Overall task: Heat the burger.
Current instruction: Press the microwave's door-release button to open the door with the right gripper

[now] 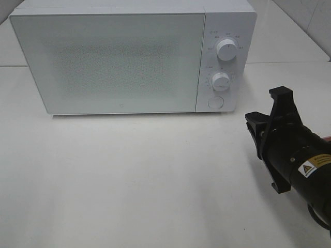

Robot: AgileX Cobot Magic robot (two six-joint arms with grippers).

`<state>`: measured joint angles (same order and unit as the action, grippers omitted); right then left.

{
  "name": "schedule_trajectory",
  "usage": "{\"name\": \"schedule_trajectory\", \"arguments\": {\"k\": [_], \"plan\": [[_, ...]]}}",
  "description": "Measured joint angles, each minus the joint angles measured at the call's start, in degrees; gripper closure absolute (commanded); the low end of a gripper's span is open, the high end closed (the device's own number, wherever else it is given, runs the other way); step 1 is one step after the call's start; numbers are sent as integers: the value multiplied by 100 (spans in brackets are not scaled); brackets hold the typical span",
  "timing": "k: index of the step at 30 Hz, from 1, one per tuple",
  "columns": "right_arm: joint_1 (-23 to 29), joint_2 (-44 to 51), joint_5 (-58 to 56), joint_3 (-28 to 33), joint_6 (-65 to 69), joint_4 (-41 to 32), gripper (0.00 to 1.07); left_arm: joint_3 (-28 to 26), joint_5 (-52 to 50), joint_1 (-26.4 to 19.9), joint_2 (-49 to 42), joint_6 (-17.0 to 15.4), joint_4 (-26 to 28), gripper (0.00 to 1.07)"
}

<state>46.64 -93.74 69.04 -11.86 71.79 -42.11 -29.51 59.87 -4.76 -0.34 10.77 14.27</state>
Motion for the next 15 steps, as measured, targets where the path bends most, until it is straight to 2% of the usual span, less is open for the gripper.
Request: {"name": "schedule_trajectory", "arguments": {"k": [15], "plan": [[0,-29,-172,-17,281,-23,107,0,0,0,0,0,0,9]]}}
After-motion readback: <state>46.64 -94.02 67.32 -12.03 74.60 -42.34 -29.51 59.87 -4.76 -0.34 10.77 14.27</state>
